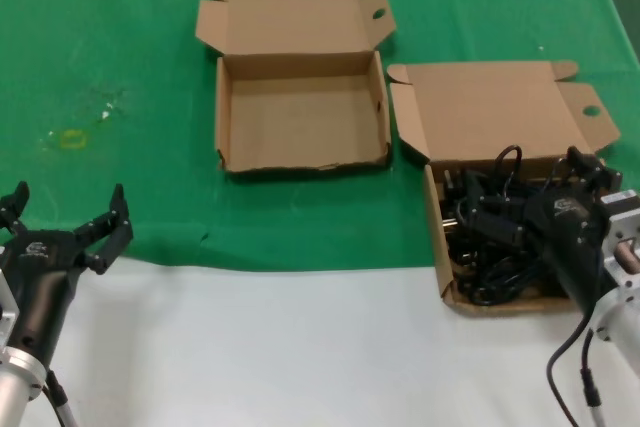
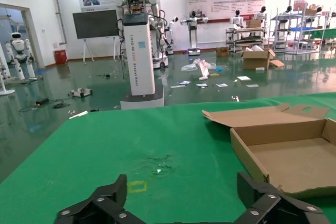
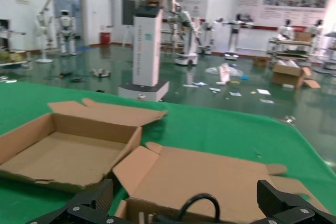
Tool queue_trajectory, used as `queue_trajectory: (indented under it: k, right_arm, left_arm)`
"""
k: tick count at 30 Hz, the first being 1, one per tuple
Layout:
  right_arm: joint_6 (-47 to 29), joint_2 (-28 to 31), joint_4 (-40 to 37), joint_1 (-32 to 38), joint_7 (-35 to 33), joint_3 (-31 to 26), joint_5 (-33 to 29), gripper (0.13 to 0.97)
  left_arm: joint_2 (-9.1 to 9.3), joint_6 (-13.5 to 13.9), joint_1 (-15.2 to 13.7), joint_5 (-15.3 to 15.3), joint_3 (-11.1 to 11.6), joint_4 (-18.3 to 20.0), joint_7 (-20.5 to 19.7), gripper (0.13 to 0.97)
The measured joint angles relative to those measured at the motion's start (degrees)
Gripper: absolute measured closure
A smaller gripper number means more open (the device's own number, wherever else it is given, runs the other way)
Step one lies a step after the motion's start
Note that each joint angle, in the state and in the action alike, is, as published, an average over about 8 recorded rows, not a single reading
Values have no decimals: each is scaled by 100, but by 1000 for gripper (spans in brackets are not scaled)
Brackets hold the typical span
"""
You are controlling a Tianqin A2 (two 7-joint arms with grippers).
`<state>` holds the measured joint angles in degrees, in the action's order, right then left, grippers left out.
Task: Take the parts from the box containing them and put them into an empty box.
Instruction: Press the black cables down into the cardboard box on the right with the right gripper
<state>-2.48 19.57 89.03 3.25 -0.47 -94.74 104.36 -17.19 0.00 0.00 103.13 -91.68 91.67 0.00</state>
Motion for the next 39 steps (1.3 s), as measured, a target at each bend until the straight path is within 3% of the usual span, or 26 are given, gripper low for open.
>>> queue_trajectory:
  k: [2,10,20,28,32,39]
  right_arm:
    - [11,222,26,49,87,-156,26,129]
    - [-315,1467,88,528,686,-994,-51,129]
    - [-1977,2597,-173,1526,1110,-1516,-495,129]
    - [-3530,2994,-616,2563,795,-1791,-860,129]
    - [-4320,3033,-944,3138,446,-1967,-1031,129]
    - [-5814,2832,-1822,4145,-538,-2317,-1148,129]
  left_arm:
    - [0,0,0,0,0,0,0,281]
    - [0,0,0,0,0,0,0,465]
    - [0,0,0,0,0,0,0,688]
    - [0,0,0,0,0,0,0,848]
    - [0,0,0,0,0,0,0,848]
    - [0,0,0,0,0,0,0,924]
